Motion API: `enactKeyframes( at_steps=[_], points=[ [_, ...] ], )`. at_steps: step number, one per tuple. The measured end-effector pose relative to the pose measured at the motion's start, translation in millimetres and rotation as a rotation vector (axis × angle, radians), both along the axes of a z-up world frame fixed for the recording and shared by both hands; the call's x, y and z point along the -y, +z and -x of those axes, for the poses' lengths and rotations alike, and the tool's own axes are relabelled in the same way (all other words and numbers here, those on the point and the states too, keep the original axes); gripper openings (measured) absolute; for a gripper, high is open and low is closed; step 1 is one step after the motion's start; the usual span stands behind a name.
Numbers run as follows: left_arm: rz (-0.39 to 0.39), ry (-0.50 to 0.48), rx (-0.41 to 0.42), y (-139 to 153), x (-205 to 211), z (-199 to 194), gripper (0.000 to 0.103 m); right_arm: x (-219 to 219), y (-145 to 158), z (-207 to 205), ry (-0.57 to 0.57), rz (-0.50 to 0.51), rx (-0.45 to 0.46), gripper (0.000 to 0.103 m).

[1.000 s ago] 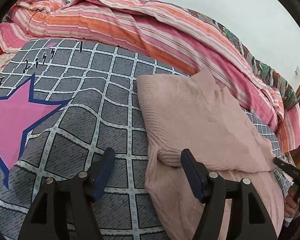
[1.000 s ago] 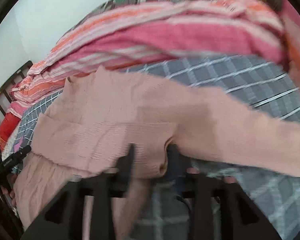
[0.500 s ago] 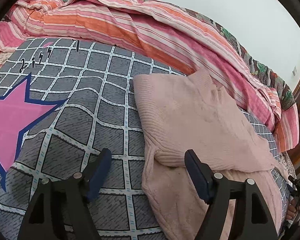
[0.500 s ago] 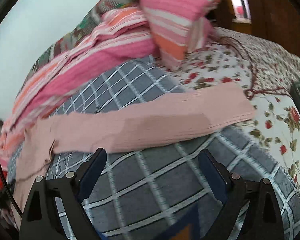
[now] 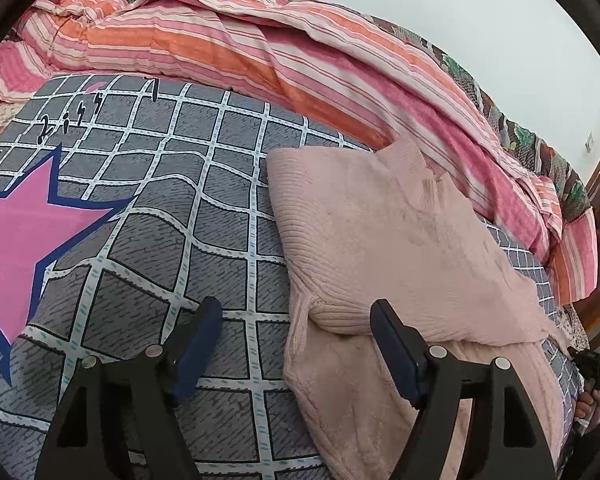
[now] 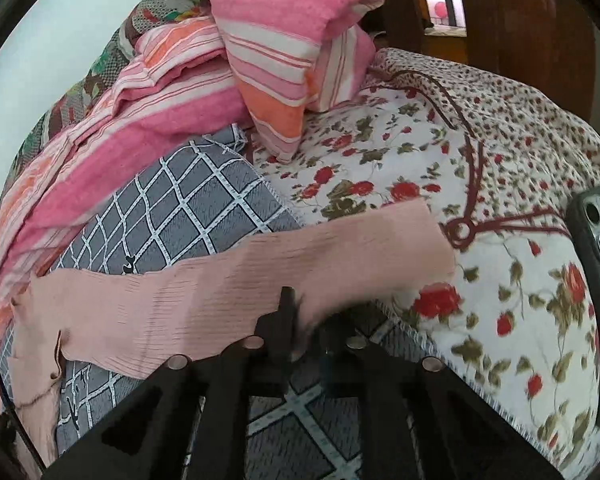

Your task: Fold small clothes

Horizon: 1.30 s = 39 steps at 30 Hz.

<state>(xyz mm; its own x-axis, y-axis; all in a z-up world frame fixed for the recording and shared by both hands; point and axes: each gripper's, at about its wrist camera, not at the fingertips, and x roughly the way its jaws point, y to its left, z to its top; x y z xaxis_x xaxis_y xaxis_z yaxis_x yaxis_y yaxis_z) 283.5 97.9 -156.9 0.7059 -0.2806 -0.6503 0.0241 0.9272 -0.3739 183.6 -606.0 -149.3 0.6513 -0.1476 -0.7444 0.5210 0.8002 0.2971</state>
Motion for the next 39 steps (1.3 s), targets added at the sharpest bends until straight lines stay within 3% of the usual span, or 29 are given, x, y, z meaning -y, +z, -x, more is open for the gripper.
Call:
enactKeyframes(
  at_steps=[3,11,17,21,26,33,36,39],
  points=[
    [0.01,-0.001,0.003,0,-1,0,0.075,-11,14,3,0.002,0.074,0.01,0.007],
    [0.092,-0.012,0.025,1,-11,4,0.078,-86,106,4,0.074,0.296,0.116,0.006],
    [0.152,0.008,0.041,1,-20,9,0.079,-195,163,-10,0.232,0.463,0.16,0.006],
    [0.189,0.057,0.027,5,-31,17,0.081,-264,176,-35,0.357,0.454,0.173,0.006],
    [0.213,0.086,-0.005,9,-47,42,0.081,-365,173,-75,0.526,0.379,0.198,0.006],
    [0.096,0.127,-0.021,14,-71,92,0.081,-487,119,-119,0.688,0.218,0.186,0.006],
    [0.095,0.14,-0.012,12,-79,109,0.081,-512,89,-127,0.7,0.149,0.168,0.006],
    [0.073,0.131,-0.023,14,-77,116,0.081,-524,67,-129,0.722,0.088,0.175,0.016]
  ],
)
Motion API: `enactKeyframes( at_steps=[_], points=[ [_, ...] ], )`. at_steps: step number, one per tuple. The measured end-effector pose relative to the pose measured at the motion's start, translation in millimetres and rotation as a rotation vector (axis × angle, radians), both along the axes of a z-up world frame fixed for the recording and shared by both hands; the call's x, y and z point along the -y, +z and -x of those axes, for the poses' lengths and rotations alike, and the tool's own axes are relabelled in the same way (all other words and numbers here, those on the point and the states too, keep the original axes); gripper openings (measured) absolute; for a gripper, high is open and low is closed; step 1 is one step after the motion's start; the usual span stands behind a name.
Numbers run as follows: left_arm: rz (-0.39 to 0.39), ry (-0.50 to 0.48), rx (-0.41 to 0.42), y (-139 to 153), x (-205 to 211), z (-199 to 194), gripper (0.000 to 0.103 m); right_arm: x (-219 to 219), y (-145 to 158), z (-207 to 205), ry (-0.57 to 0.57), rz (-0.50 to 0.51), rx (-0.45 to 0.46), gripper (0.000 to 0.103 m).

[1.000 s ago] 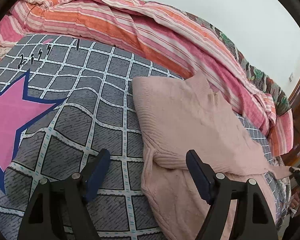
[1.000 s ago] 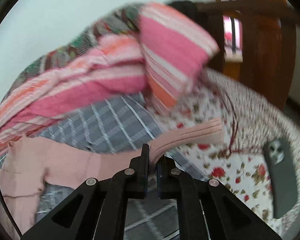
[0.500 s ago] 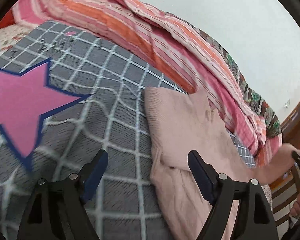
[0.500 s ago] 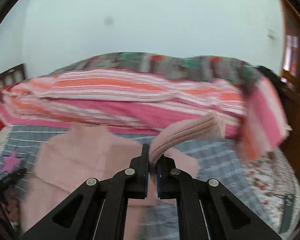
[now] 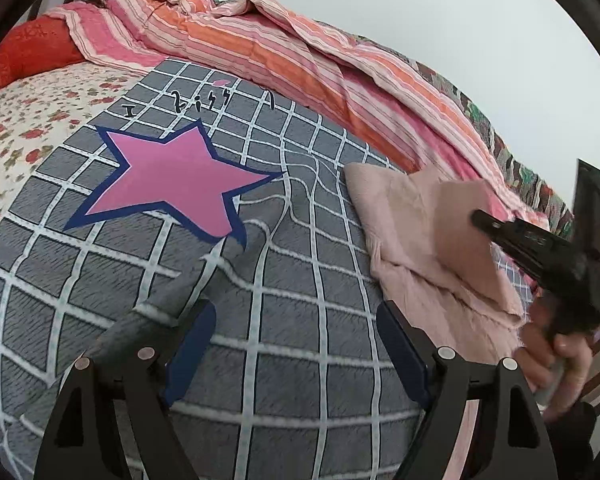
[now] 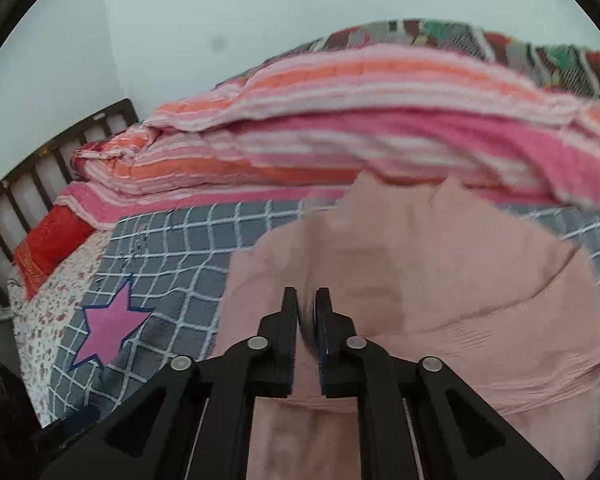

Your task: Fold small clothes

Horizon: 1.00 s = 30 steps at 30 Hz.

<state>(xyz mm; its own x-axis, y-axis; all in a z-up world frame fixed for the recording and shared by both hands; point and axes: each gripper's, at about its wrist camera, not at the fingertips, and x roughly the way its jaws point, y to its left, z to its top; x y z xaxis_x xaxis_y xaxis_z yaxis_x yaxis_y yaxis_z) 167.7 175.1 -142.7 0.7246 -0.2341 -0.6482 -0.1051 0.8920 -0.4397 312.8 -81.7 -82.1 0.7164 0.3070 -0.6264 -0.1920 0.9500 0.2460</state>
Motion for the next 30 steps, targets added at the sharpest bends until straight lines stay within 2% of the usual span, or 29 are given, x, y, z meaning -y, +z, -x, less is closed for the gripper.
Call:
enactKeyframes(
  at_steps=[1,3,5,7,8,11,13,16,21,24,25,27,29,30],
  points=[
    [-0.013,-0.009,-0.003,2,3,0,0.081,-2,-3,1,0.014,-0.014,-0.012,0.033],
    [-0.018,-0.021,0.0,6,7,-1,0.081,1,-4,5,0.062,-0.051,-0.041,0.054],
    [0.0,-0.038,0.001,10,13,-4,0.081,12,5,19,0.088,-0.043,-0.007,0.059],
    [0.023,-0.065,0.003,13,22,-9,0.081,29,16,33,0.089,-0.007,0.036,0.075],
    [0.027,-0.089,0.006,16,30,-13,0.081,44,20,41,0.084,0.019,0.063,0.077],
    [0.015,-0.162,0.008,21,55,-26,0.081,88,25,60,0.013,0.146,0.114,0.078],
    [-0.002,-0.198,0.007,22,71,-35,0.08,123,18,68,-0.056,0.248,0.122,0.078],
    [-0.041,-0.23,0.007,23,93,-54,0.079,170,-2,75,-0.132,0.338,0.059,0.078],
    [-0.037,-0.251,-0.04,14,111,-87,0.07,229,-33,78,-0.189,0.316,-0.045,0.078],
    [-0.018,-0.24,-0.077,3,113,-103,0.068,245,-44,72,-0.206,0.256,-0.081,0.078],
    [-0.027,-0.229,-0.093,0,114,-106,0.063,251,-49,70,-0.21,0.229,-0.097,0.078],
    [-0.035,-0.209,-0.096,-2,115,-111,0.06,253,-55,66,-0.208,0.196,-0.123,0.077],
    [-0.04,-0.202,-0.092,-1,116,-112,0.048,258,-59,61,-0.2,0.162,-0.146,0.076],
    [-0.045,-0.204,-0.087,0,118,-112,0.032,259,-60,58,-0.199,0.152,-0.152,0.076]
  ],
)
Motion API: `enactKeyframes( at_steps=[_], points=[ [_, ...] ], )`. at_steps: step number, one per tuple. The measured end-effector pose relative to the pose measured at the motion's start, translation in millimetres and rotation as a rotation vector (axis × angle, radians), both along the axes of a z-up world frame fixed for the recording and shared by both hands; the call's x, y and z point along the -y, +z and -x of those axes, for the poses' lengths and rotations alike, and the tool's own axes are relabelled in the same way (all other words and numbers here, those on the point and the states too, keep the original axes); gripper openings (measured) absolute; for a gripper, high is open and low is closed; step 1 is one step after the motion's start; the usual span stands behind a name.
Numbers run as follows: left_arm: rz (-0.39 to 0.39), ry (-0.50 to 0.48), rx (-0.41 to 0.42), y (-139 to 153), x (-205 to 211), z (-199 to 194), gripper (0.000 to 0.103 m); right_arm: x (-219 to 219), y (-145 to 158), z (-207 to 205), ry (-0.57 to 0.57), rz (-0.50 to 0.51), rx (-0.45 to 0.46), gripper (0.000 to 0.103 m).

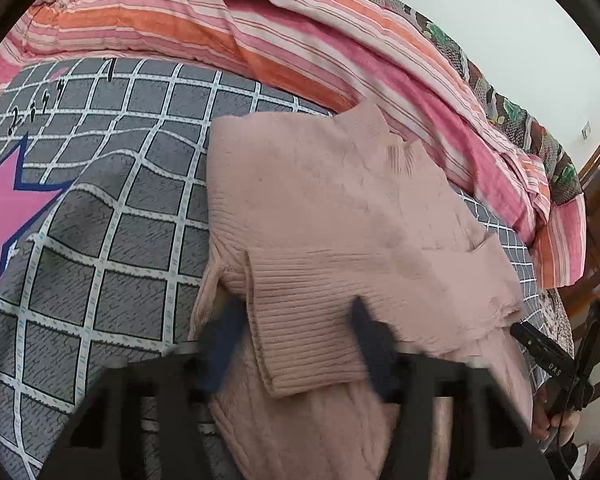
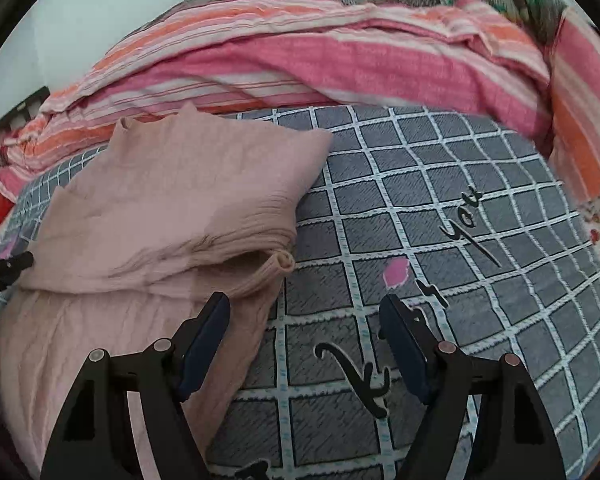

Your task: Fold small clothes

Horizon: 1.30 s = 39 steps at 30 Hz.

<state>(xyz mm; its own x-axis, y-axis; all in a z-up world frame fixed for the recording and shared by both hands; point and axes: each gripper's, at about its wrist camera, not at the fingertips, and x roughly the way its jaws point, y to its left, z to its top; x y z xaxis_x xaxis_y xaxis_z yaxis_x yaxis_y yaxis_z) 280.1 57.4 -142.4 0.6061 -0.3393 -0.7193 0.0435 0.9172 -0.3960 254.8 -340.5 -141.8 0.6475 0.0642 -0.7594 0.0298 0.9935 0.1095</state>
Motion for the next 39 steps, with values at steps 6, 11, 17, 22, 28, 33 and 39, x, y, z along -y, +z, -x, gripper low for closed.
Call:
enactKeyframes(
  at_steps=[6,11,17,22,28,33,39],
  points=[
    [-0.006,-0.031,0.099,23,2,-1,0.008,-2,10,-22,0.022,-0.041,0.012,0.071],
    [0.003,-0.012,0.181,50,0,-19,0.005,8,8,-28,-0.093,-0.027,0.041,0.053],
    [-0.06,-0.044,0.125,38,11,-38,0.005,3,3,-9,-0.094,0.066,-0.008,0.053],
    [-0.079,-0.044,-0.006,5,5,-39,0.012,7,16,12,-0.003,0.055,0.005,0.054],
    [0.009,-0.099,-0.02,1,6,-40,0.048,0,41,-1,0.006,0.029,0.092,0.063],
    [-0.087,-0.082,0.009,5,24,-50,0.005,-12,33,-29,-0.029,-0.002,0.066,0.063],
    [-0.2,0.003,0.116,27,4,-51,0.005,-19,7,-51,-0.045,-0.008,-0.009,0.063]
  ],
)
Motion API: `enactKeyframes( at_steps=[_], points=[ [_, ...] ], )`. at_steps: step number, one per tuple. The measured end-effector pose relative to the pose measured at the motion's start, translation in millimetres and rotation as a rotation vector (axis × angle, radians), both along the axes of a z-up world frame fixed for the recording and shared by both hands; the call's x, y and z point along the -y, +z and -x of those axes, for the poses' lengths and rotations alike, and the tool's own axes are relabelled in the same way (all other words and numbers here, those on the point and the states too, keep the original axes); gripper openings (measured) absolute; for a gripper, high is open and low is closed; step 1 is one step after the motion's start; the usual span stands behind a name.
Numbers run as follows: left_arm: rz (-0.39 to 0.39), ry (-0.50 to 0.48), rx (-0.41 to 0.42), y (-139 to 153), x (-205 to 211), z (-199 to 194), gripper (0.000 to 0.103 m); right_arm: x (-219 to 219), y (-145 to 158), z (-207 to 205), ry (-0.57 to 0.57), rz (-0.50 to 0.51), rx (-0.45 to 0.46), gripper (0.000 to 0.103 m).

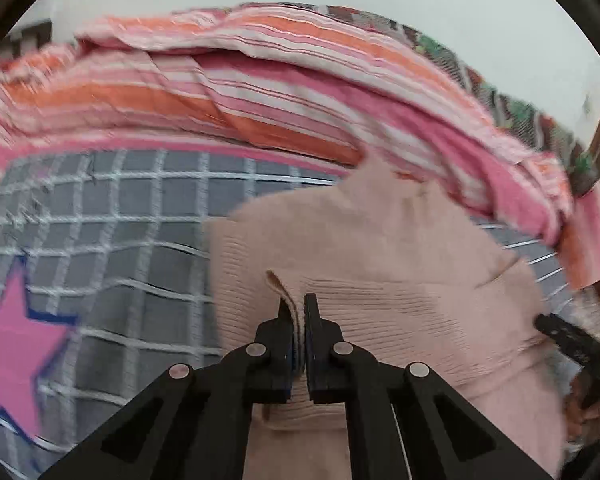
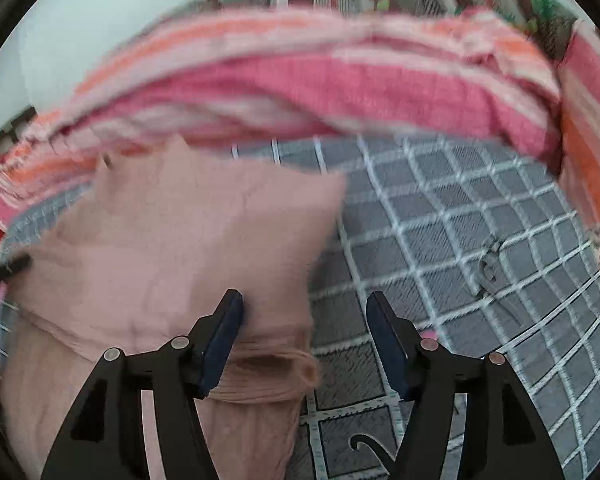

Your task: Fold small clothes

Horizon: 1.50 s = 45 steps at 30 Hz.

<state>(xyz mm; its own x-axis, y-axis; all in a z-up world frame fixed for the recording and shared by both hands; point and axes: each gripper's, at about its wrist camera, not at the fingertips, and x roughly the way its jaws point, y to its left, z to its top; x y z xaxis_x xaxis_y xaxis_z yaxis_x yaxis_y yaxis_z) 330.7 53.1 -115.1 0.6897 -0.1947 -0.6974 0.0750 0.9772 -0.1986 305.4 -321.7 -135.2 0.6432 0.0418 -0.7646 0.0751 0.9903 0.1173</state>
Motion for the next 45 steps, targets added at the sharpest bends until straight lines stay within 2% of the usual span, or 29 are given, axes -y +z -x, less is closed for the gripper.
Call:
enactKeyframes(
  at_steps=[2,5,8,10,11,15,18,22,29,34,45],
  points=[
    [-0.021,-0.011,-0.042,-12,0,-3,0.006,1,-7,-2,0.003,-0.037,-0.026,0.063],
    [-0.014,-0.017,-0.068,-21,-3,3,0.011,3,-2,-1,0.0,-0.035,-0.005,0.063],
    [-0.008,0.022,-0.059,-11,-9,9,0.025,13,10,2,-0.039,-0.057,0.048,0.063],
    [0.005,0.035,-0.014,-4,-10,13,0.058,17,12,-1,-0.063,-0.058,0.053,0.063],
    [-0.011,0.037,0.007,-4,-7,15,0.061,15,9,-5,-0.053,-0.051,0.033,0.063],
    [-0.108,0.039,-0.049,-26,2,9,0.061,8,-14,-17,-0.031,0.007,-0.051,0.063],
    [-0.1,0.044,-0.026,-31,-1,15,0.062,11,-18,-14,-0.053,0.01,-0.043,0.063],
    [-0.133,0.051,-0.021,-35,3,14,0.063,0,-21,-12,-0.054,0.085,-0.024,0.063],
    [-0.082,0.044,-0.031,-38,-2,11,0.062,2,-23,-12,-0.048,0.075,-0.025,0.064],
    [-0.113,0.04,-0.032,-39,4,10,0.062,0,-23,-14,-0.045,0.096,-0.022,0.064],
    [-0.087,0.031,-0.032,-38,2,8,0.062,1,-24,-17,-0.031,0.085,-0.023,0.065]
  ],
)
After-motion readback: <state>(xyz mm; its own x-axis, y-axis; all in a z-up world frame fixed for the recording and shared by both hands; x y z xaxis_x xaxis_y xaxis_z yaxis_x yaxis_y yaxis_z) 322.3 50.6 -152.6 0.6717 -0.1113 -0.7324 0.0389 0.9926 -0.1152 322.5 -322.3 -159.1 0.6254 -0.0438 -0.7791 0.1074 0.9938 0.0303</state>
